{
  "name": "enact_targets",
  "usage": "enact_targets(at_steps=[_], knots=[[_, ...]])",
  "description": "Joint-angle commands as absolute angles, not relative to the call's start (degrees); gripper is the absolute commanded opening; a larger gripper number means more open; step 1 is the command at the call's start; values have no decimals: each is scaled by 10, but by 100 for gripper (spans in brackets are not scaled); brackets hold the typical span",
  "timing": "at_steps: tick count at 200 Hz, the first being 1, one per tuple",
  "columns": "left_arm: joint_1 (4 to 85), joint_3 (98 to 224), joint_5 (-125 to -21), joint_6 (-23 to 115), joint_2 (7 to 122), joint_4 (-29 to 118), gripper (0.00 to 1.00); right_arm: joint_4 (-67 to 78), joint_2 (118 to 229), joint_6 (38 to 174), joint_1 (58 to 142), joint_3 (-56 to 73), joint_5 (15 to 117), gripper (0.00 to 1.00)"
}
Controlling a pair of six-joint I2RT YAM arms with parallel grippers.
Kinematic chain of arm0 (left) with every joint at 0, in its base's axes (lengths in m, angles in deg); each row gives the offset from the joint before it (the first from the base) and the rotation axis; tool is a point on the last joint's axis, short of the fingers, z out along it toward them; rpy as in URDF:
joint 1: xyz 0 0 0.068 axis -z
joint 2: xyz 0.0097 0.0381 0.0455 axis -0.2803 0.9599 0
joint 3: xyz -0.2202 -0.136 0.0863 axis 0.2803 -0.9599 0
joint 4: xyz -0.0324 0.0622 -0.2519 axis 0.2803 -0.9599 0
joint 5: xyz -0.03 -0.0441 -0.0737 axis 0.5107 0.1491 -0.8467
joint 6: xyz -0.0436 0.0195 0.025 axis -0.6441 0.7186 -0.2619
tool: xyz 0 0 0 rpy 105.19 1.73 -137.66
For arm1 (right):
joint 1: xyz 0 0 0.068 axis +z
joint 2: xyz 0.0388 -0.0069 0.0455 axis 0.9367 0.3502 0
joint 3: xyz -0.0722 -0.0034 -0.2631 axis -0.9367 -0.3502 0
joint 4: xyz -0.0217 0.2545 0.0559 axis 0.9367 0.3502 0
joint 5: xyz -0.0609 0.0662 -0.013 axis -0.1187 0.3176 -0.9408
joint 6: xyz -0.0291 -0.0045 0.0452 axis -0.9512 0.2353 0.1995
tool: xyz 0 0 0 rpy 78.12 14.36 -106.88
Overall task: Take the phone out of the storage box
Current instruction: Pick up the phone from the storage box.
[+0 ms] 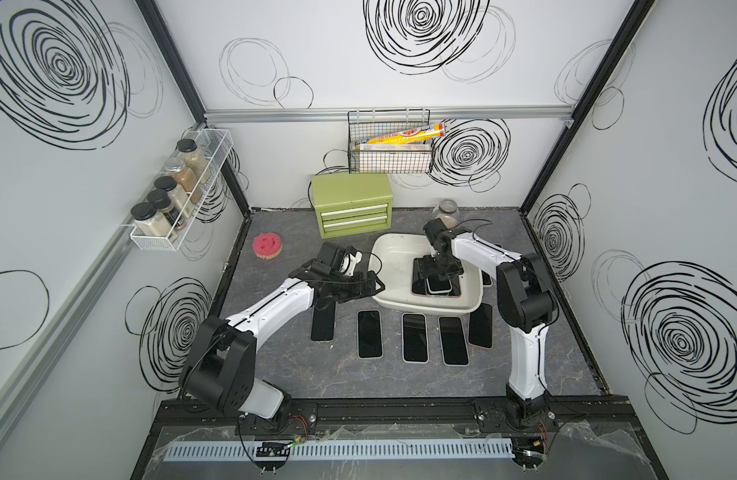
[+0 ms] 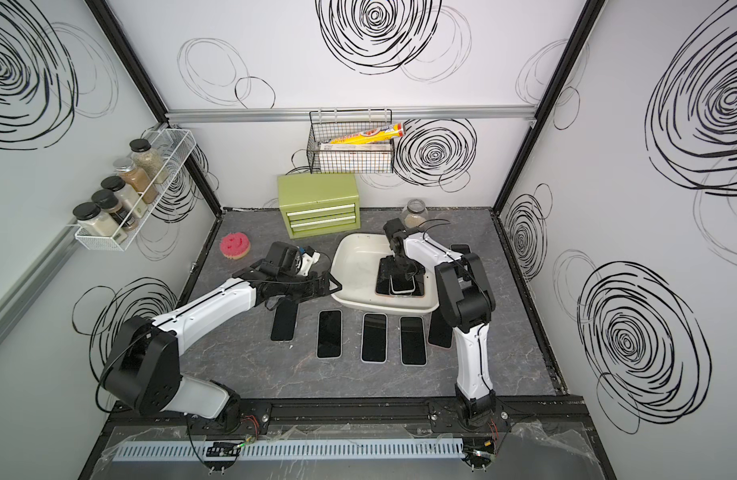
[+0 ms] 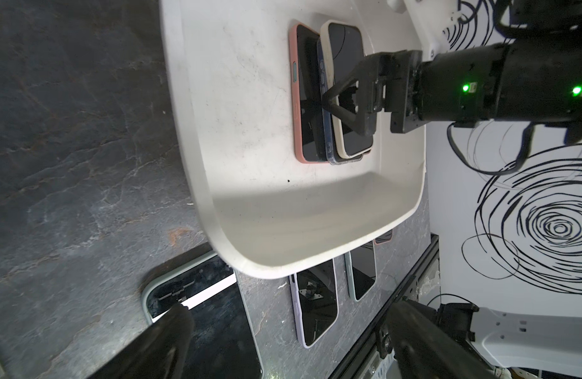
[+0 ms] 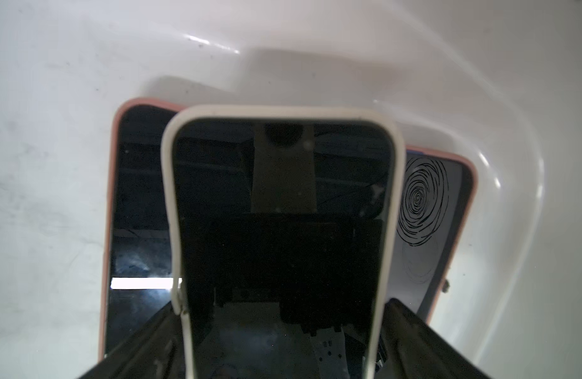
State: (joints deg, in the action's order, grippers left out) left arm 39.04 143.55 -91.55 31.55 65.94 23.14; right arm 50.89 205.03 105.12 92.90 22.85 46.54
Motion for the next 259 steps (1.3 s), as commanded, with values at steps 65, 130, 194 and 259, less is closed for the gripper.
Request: enact_targets(at_steps=[65,130,194,259], knots=[[391,1460,-911,313,670,247,99,520,2052,1046,910,213,459,60],[393,1464,-914,315,672,247,99,556,2040,1039,909,270,465,67],[394,1455,-914,316,666,250,99,564,2039,1038,908,272,473,72],[393,1447,-914,320,659,244,99,538,2046,1052,908,239,491,81]])
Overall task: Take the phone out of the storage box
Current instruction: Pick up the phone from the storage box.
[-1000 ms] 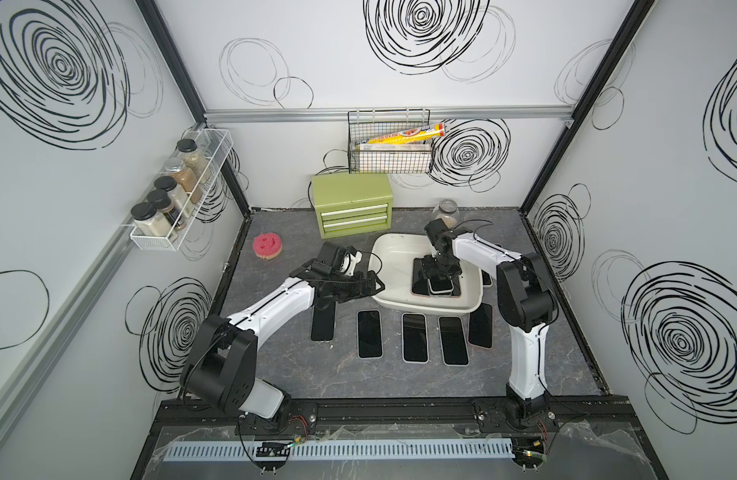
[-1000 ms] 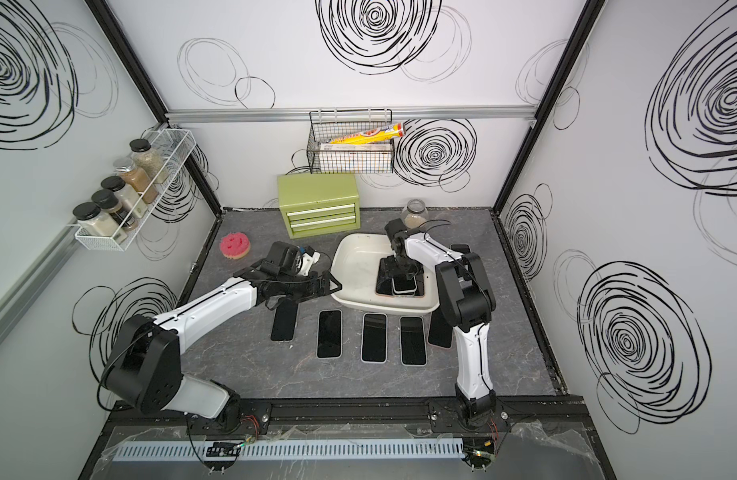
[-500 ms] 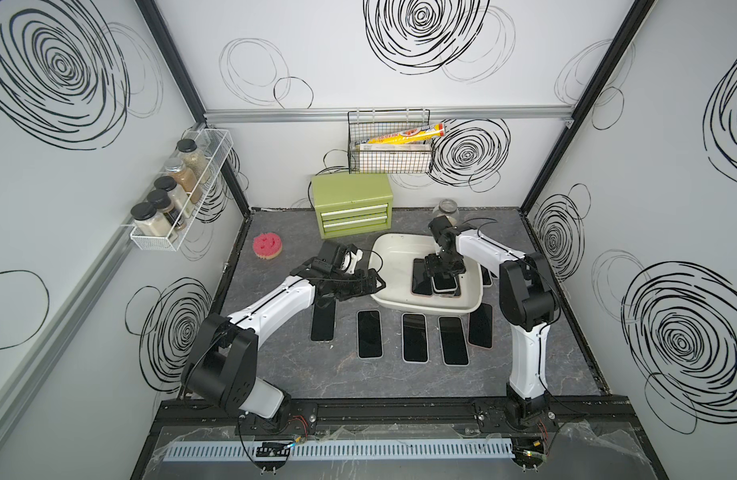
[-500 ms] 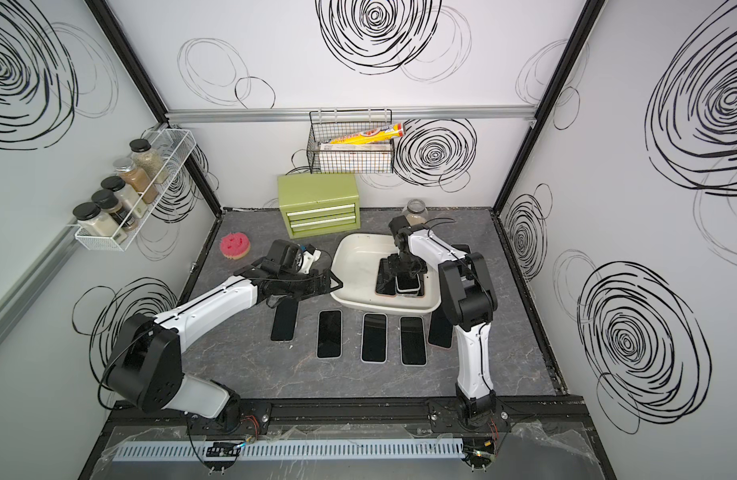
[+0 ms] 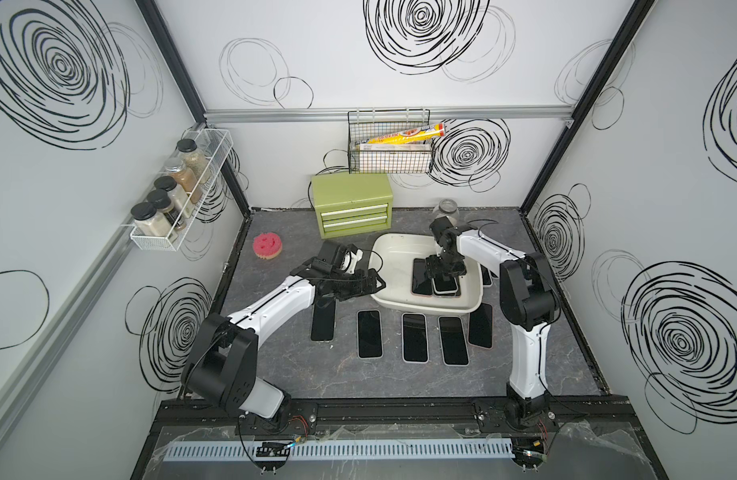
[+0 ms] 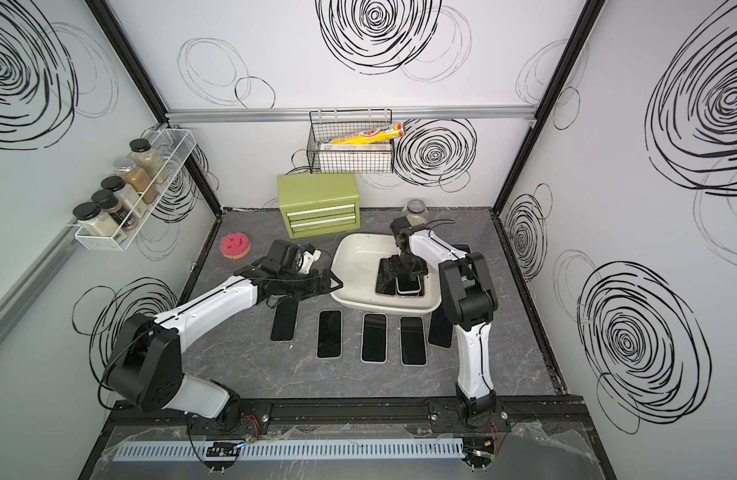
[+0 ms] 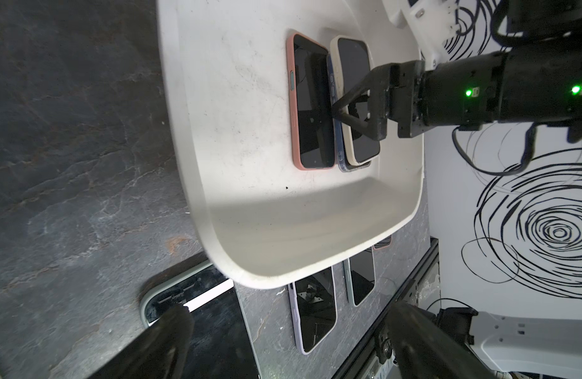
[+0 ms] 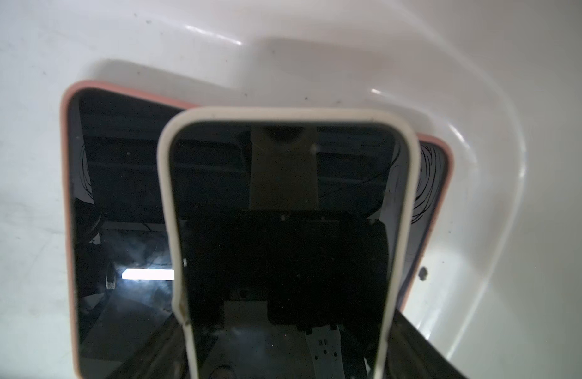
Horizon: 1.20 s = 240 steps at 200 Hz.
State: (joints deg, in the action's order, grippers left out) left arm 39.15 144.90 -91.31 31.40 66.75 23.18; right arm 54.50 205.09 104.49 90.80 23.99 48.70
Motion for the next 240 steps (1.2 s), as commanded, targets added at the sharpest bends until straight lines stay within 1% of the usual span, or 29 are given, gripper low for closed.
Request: enact_targets(at_steps=[1,31,44,112,151,204,240], knots=[[394,1447,-914,321,659,243,99,538,2046,1052,908,239,491,81],[394,1447,-914,321,657,243,99,537,2041,1048,908,228,491,89],[394,1448,-914,320,657,243,99,536,2040,1048,908,225,492,90],[395,1451,-914,317,657,245,99,544,2028,1038,908,225,471,90],[398,1452,-913,315,659,248,99,542,2022,1034,908,201,467,90],[405,1453,-912,313,661,249,99,553,2012,1028,905,214,461,90],[408,1455,-911,311,662,251,99,554,2015,1023,900,204,463,86]])
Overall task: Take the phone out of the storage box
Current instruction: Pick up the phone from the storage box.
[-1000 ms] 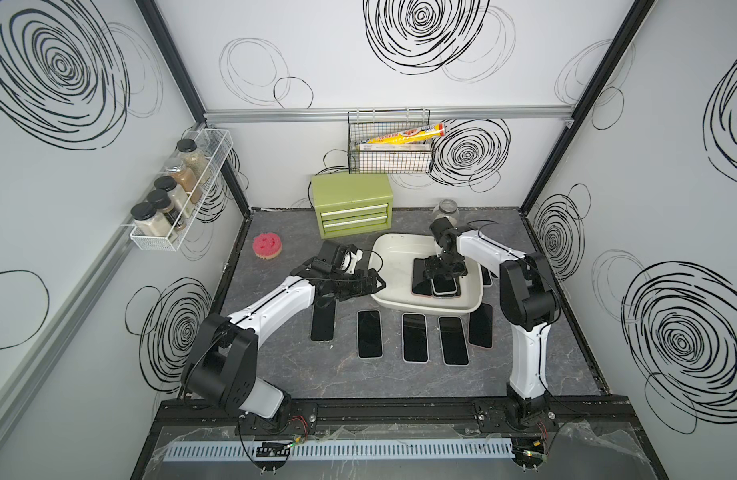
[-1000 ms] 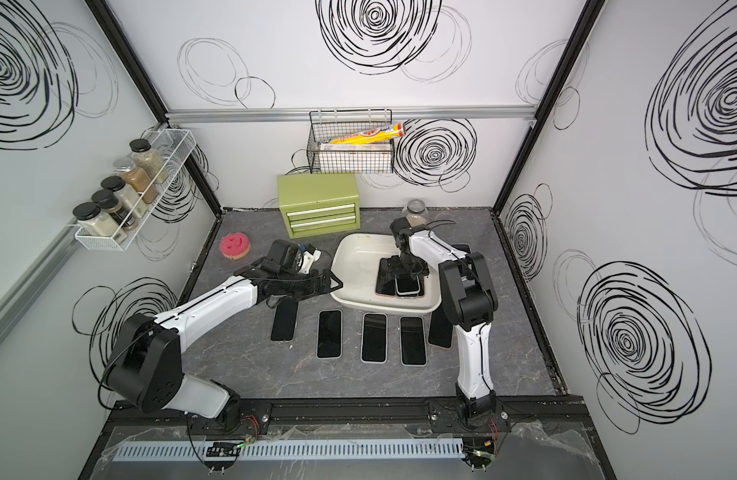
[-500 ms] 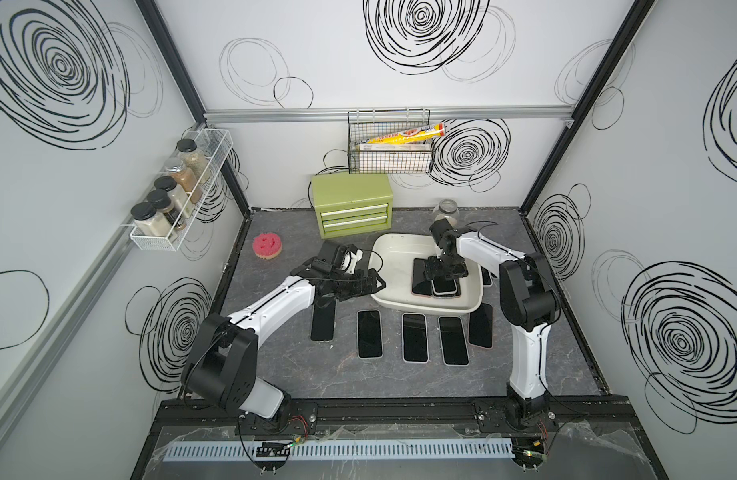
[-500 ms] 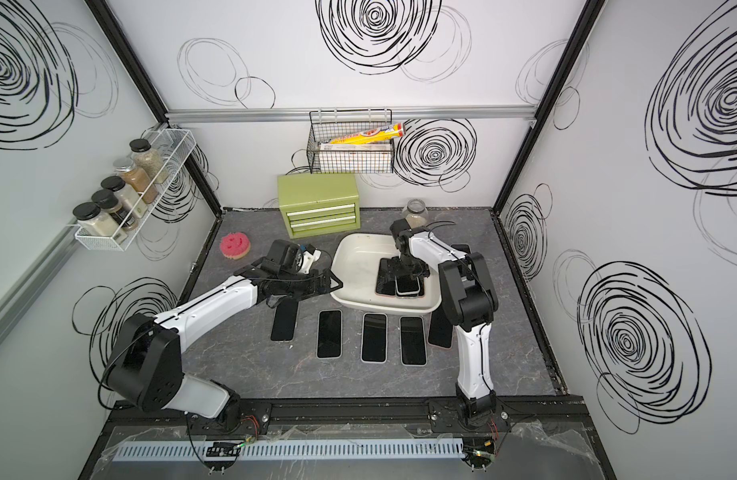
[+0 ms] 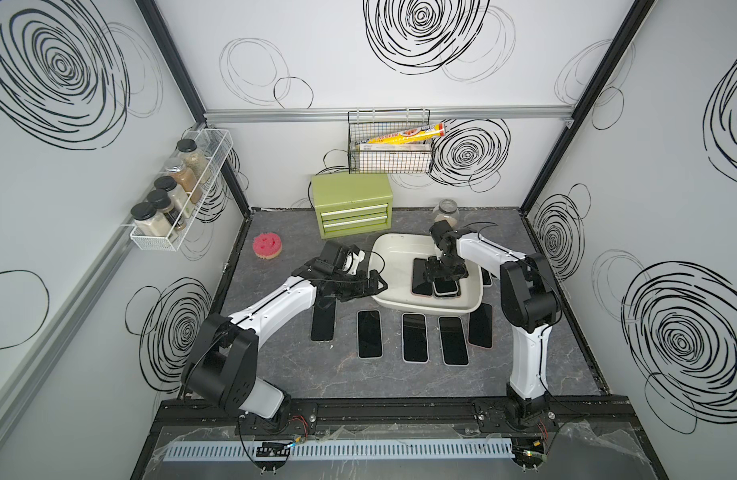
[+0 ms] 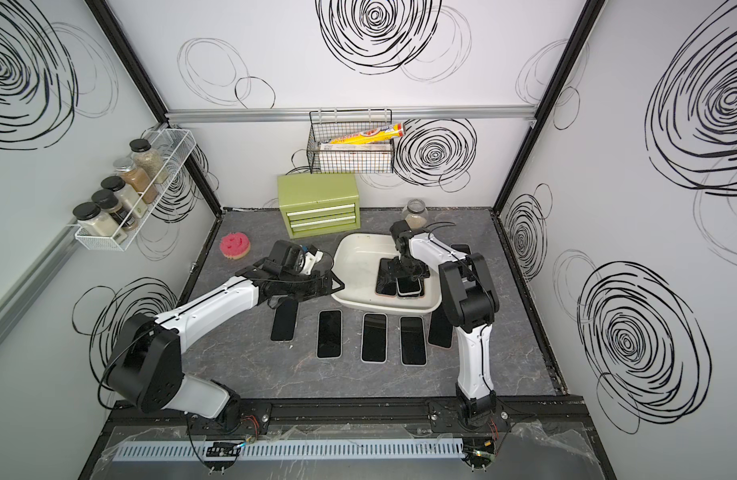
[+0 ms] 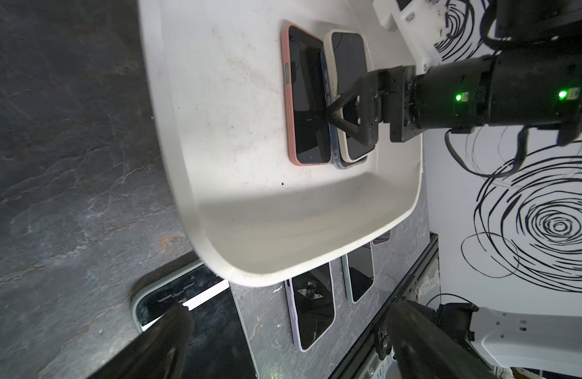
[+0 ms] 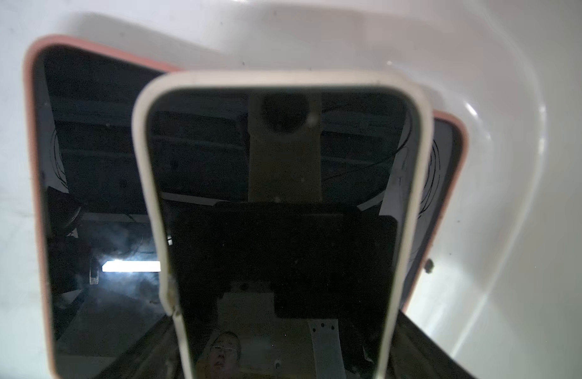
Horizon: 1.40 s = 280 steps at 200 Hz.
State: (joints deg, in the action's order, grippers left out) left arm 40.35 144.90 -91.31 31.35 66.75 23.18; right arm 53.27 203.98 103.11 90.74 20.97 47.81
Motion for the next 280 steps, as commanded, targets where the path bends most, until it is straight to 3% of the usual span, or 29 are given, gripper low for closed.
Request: enact_targets(at_steps=[1,60,154,254,280], knots=[[408,1455,-911,311,662,251,99,554,2014,1023,900,203,464,86],[409,1452,-911,311,660,251,99,556,1991,1019,894,200,472,91],[411,1451,-908,313,659,249,99,543,1997,1019,887,174,485,86],[413,1459,-915,311,662,253,99,556,1981,1024,887,202,486,45],[431,1466,-931,308,659,278,99,577,1965,1031,887,238,487,39]])
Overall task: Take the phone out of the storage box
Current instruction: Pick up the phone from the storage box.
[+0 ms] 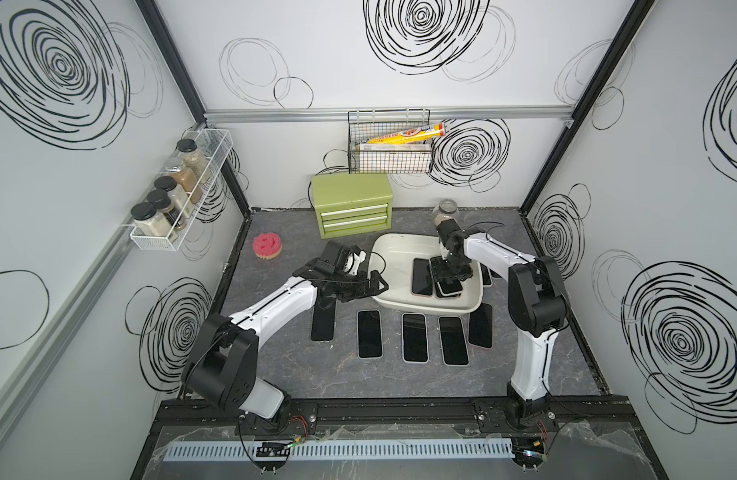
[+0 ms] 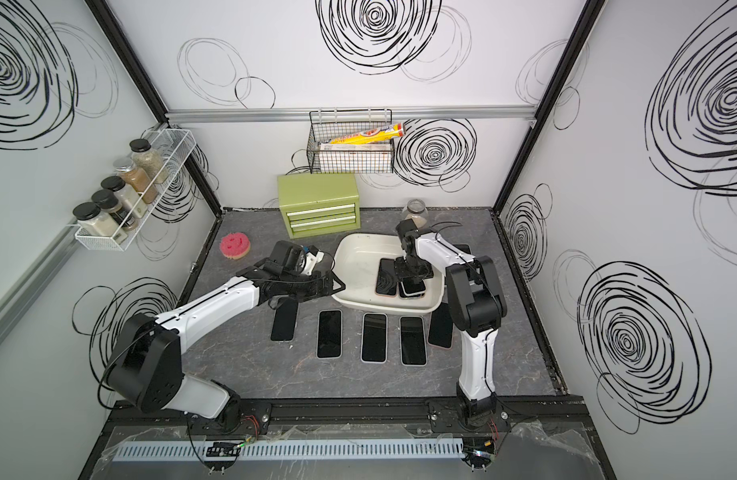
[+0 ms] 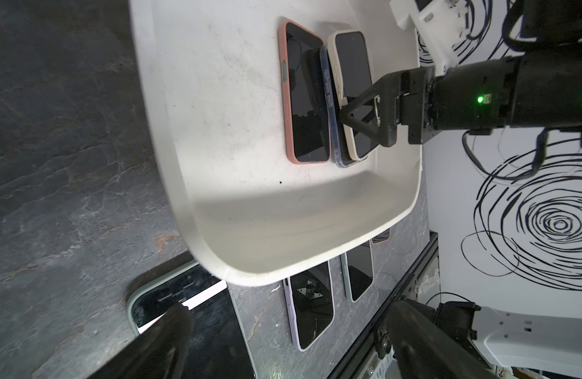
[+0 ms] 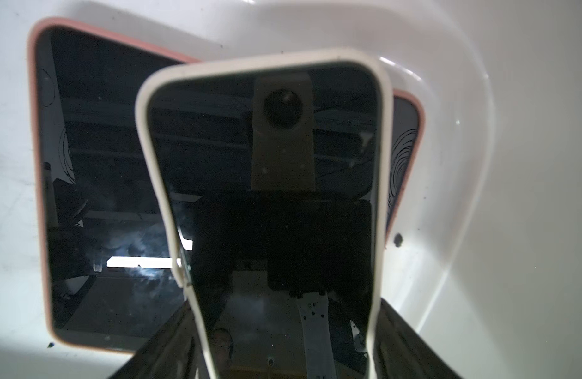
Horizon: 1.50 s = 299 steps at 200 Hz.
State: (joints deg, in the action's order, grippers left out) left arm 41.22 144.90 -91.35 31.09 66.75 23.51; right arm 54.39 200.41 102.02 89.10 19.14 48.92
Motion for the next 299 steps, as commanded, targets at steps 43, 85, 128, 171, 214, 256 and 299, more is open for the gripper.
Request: enact_targets(at_steps=[43,85,128,171,214,256,299], knots=[[479,1461,-950,234,645,404,99,623,1953,1057,887,307,547,33],[505,1431,-900,153,656,537,99,650,1936,1080,887,335,609,30],[524,1443,-874,138,702,638,99,647,1914,1104,888,326,666,29],[548,1460,-873,162,751,675,99,648,1909,1110,887,320,703,29],[563,1470,-844,163,780,687,99,646,1903,1114,888,307,731,28],[568,1500,-827,162,815,680,99,646,1900,1117,888,309,749,27],[571,1519,-825,153,845,682,96,640,1893,1120,888,295,766,27]])
